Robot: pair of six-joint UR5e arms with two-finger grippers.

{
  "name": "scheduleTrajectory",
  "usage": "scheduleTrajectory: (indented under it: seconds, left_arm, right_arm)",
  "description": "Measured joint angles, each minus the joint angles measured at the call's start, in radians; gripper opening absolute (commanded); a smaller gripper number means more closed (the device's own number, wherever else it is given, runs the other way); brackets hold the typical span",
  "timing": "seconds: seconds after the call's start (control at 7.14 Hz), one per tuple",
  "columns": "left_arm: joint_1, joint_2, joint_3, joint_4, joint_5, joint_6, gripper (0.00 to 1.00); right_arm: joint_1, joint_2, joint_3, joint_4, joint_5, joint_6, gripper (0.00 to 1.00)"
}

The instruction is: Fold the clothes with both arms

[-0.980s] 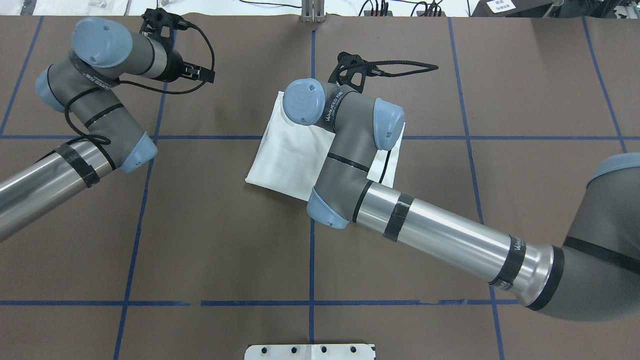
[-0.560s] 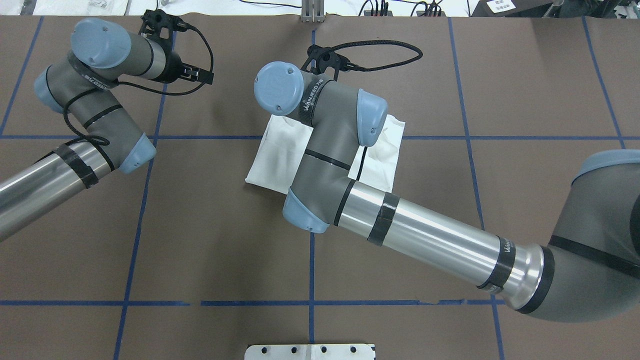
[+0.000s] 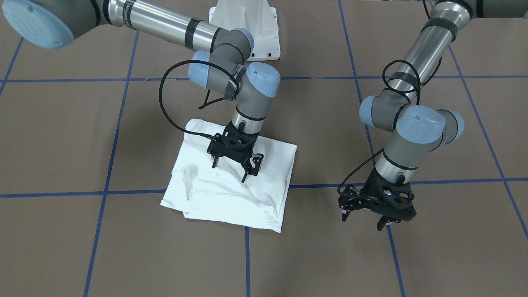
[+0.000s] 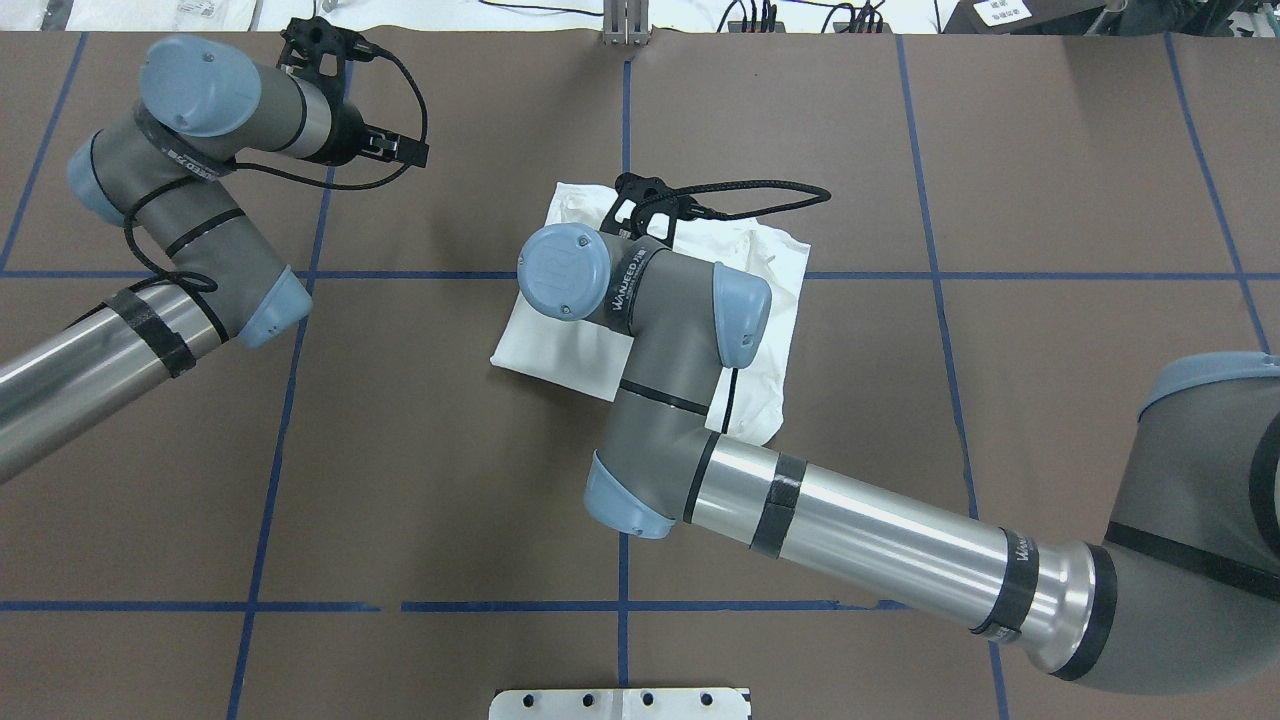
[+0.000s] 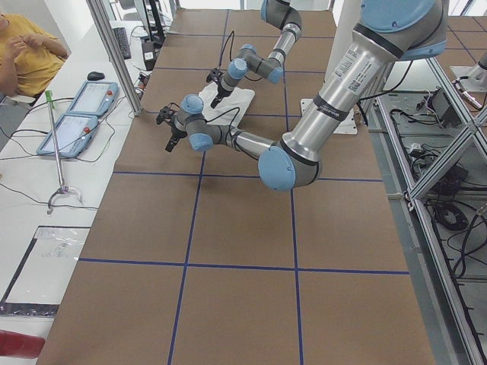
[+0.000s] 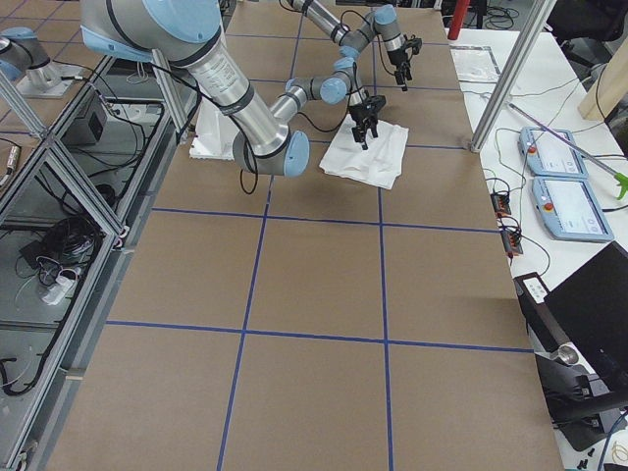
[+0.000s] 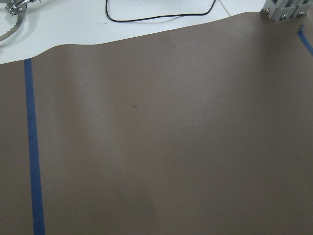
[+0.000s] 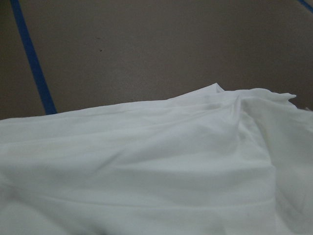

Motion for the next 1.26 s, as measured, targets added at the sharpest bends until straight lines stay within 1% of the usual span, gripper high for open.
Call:
scheduleTrajectory:
  seconds: [0.28,0.56,0.84,0.98,1.12,1.26]
  left_arm:
    - [0.000,0.004,-0.004,0.000,0.000,-0.002,1.00]
    - [0.002,0.005,-0.008,0.000,0.000,-0.004,1.00]
    - [0.006,0.005,-0.011,0.000,0.000,-0.005,1.00]
    - [0.007,0.005,-0.019,0.001,-0.001,-0.005,1.00]
    - [0.008,0.014,-0.041,0.006,-0.008,-0.004,1.00]
    - [0.006,0.044,-0.086,0.018,-0.031,0.001,1.00]
  right_arm:
    - [0.044,-0.024,-0.036,0.005,-0.051,-0.047,1.00]
    - [0.092,-0.048,-0.108,0.070,-0.110,-0.103,1.00]
    - [0.146,-0.074,-0.126,0.138,-0.110,-0.210,1.00]
    - [0.170,-0.079,-0.116,0.179,-0.064,-0.269,1.00]
    - [0.199,-0.082,-0.083,0.209,0.037,-0.331,1.00]
    - [0.233,-0.093,-0.030,0.219,0.165,-0.396,1.00]
